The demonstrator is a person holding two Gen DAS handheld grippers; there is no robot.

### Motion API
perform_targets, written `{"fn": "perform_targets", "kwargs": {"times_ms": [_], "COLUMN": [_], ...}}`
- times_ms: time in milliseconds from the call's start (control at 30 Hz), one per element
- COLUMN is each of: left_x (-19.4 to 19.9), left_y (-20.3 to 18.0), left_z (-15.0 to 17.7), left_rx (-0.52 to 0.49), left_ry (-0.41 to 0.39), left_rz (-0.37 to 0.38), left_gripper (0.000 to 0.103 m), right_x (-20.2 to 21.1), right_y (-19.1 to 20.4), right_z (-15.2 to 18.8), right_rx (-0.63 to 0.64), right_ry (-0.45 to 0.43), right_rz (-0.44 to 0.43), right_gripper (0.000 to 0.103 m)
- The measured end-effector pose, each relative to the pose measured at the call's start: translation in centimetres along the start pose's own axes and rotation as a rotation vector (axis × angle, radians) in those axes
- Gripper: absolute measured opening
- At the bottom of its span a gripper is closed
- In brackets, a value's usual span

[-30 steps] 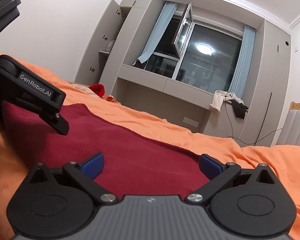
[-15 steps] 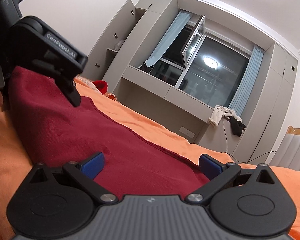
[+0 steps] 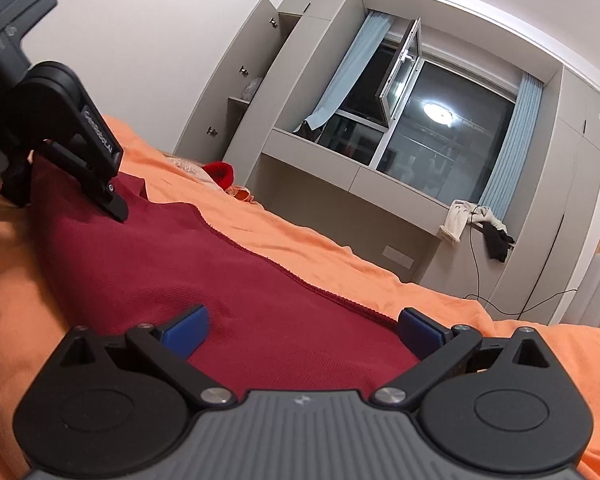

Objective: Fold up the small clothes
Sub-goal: 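Grasp the shirt end with the left gripper and fold it over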

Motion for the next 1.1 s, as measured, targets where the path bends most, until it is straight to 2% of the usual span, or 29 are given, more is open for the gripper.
{"fn": "perform_targets", "kwargs": {"times_ms": [67,167,233,333,467,633,733,867,1000,1067,1100], "left_x": [0.1,0.6,0.9,1.3,1.9,2.6,3.3,4.1,3.6,3.5,3.5], "left_y": [-0.3,-1.8,-3.2,-6.0,-11.2,-18.5,-22.5,-26.7,-28.5,-28.2,-28.1], "left_z": [-0.4,-0.8,-1.2,-1.8,-2.4,-1.6,0.5,5.5,11.2,12.8,13.3], "left_rx": [-0.022,-0.128,-0.198,-0.294,-0.453,-0.612,-0.688,-0.854,-1.051,-1.093,-1.096], "left_ry": [-0.006,-0.041,-0.064,-0.085,-0.113,-0.122,-0.123,-0.076,0.017,0.035,0.046], "left_rz": [-0.008,-0.032,-0.038,-0.008,0.05,0.145,0.215,0.299,0.305,0.3,0.304], "left_gripper": [0.026,0.02,0.017,0.015,0.015,0.014,0.014,0.014,0.018,0.021,0.027], "right_x": [0.2,0.9,1.8,3.3,4.7,5.5,5.9,6.0,6.0,5.8,5.7], "right_y": [-0.3,-0.6,-1.1,-2.8,-7.0,-14.0,-18.0,-23.2,-27.4,-29.1,-29.6], "right_z": [0.0,-0.3,-0.6,-1.4,-2.1,-1.9,-1.4,0.0,2.3,3.4,4.0], "right_rx": [0.002,0.028,0.046,0.041,-0.005,-0.141,-0.228,-0.391,-0.647,-0.75,-0.791], "right_ry": [0.007,0.028,0.008,-0.048,-0.083,-0.048,-0.03,0.018,0.088,0.118,0.135], "right_rz": [-0.012,-0.033,-0.036,-0.021,0.068,0.207,0.283,0.335,0.289,0.259,0.247], "right_gripper": [0.103,0.103,0.103,0.103,0.103,0.103,0.103,0.103,0.103,0.103,0.103]}}
Point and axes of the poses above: each gripper's, at about its wrist camera, not at the fingertips, and x roughly against the way its jaws point, y to its left, z to its underside, the point moved 5 cm from there along -x, roughly the way its jaws point, and after that the axes turned 6 degrees about -x, right-handed, at the moved point
